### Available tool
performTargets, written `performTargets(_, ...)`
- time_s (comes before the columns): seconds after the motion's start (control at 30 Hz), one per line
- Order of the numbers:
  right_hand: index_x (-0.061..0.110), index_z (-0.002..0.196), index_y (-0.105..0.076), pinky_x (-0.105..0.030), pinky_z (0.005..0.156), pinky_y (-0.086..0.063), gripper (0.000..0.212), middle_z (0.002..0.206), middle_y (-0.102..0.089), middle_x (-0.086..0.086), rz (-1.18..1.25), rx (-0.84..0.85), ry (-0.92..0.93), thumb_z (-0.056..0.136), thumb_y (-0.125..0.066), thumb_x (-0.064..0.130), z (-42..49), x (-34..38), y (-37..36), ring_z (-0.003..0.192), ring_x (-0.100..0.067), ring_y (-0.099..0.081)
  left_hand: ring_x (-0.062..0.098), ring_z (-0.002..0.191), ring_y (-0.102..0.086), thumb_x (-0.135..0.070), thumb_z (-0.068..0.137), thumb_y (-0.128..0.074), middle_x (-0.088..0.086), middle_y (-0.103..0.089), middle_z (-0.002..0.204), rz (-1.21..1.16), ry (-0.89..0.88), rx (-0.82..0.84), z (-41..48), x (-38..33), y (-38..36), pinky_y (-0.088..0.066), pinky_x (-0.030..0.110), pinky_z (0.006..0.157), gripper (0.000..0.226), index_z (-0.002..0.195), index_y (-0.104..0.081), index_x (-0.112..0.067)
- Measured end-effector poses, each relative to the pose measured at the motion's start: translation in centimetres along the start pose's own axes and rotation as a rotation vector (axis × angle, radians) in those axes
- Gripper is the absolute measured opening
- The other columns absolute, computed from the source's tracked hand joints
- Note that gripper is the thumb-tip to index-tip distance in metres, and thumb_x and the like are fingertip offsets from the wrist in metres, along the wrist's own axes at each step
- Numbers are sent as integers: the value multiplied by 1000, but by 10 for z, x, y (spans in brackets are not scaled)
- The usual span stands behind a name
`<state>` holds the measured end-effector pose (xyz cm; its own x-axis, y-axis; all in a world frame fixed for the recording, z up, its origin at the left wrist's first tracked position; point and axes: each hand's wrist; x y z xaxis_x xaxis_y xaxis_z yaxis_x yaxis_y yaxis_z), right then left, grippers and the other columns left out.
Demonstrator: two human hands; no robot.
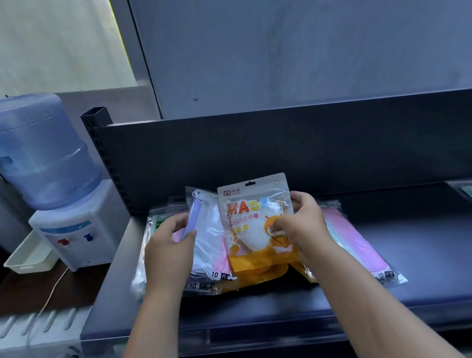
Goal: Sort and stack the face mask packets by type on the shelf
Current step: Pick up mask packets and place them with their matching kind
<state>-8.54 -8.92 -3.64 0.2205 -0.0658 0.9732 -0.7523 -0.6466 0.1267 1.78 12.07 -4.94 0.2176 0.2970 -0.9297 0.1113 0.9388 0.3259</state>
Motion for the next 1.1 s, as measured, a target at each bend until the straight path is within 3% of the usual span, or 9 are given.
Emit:
performTargets(0.07, 30, 125, -49, -41, 78, -65, 75, 115, -67, 5, 7, 41, 12, 73, -76, -17, -4, 0, 3, 103, -19, -69, 17, 111, -68, -4, 92, -67, -11, -75, 111, -89, 53, 27, 2, -5, -1, -56, 41, 98, 32, 112, -76, -27)
performTargets(0.13, 17, 121, -53, -45, 73, -66, 63, 111, -70, 2, 51, 48, -32, 74, -77, -18, -5, 1, 7, 98, -23, -71, 20, 106, -72, -1, 91, -65, -7, -78, 106, -185, 110, 55, 1, -12, -3, -60, 43, 89, 32, 102, -77, -29)
performTargets(0.27, 0, 109, -72, -59, 71, -65, 45, 99, -79, -23, 293, 87, -222, 70, -81, -19, 0, 5, 26, 87, -44, -78, 25, 95, -76, 9, 91, -60, 2, -79, 100, -342, 179, 63, -3, -31, -11, -65, 44, 81, 36, 99, -77, -21)
performTargets(0.33, 3, 109, -72, -60, 71, -65, 43, 99, -80, -22, 317, 98, -203, 72, -82, -17, 2, 5, 41, 86, -42, -79, 26, 89, -76, 15, 89, -54, 5, -78, 98, -383, 221, 56, -4, -41, -18, -64, 42, 78, 41, 99, -76, -17)
performTargets(0.5, 20, 121, -64, -42, 61, -66, 40, 110, -75, -7, 238, 12, 67, 89, -76, -1, 11, 1, 83, 97, -27, -77, 25, 78, -71, 20, 87, -45, 10, -76, 99, -414, 255, 69, -17, -66, -53, -60, 37, 70, 46, 106, -74, -10)
performTargets(0.6, 17, 121, -67, -52, 70, -67, 33, 107, -78, -8, 284, -17, 41, 92, -73, 1, 22, -9, 123, 94, -28, -79, 20, 71, -71, 20, 89, -50, 6, -75, 93, -456, 240, 92, -39, -87, -87, -59, 35, 67, 40, 104, -73, -9)
performTargets(0.77, 15, 120, -71, -50, 79, -67, 27, 108, -81, -9, 305, -14, 33, 95, -72, 5, 39, -25, 219, 96, -27, -80, 17, 68, -72, 21, 86, -43, 8, -74, 94, -476, 226, 86, -80, -120, -165, -60, 30, 55, 46, 100, -72, -11)
performTargets(0.97, 15, 121, -69, -38, 67, -67, 26, 109, -81, -9, 306, -30, 36, 97, -69, 5, 52, -30, 350, 95, -29, -80, 14, 51, -64, 17, 86, -44, 13, -70, 82, -511, 300, 70, -147, -163, -271, -49, 24, 43, 36, 94, -70, -7)
performTargets(1.1, 16, 122, -69, -40, 67, -67, 26, 108, -81, -10, 297, -38, 6, 97, -69, 7, 58, -43, 414, 94, -29, -80, 28, 69, -64, 18, 84, -42, 18, -70, 87, -559, 349, 96, -185, -176, -325, -54, 34, 61, 40, 95, -72, -6)
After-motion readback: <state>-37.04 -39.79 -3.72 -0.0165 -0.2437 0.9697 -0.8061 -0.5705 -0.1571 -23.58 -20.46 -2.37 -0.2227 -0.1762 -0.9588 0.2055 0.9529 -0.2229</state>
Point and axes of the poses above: each hand's wrist, its own z-axis towards the middle knuckle, its own y-axis out of the back of the hand, x = y × z
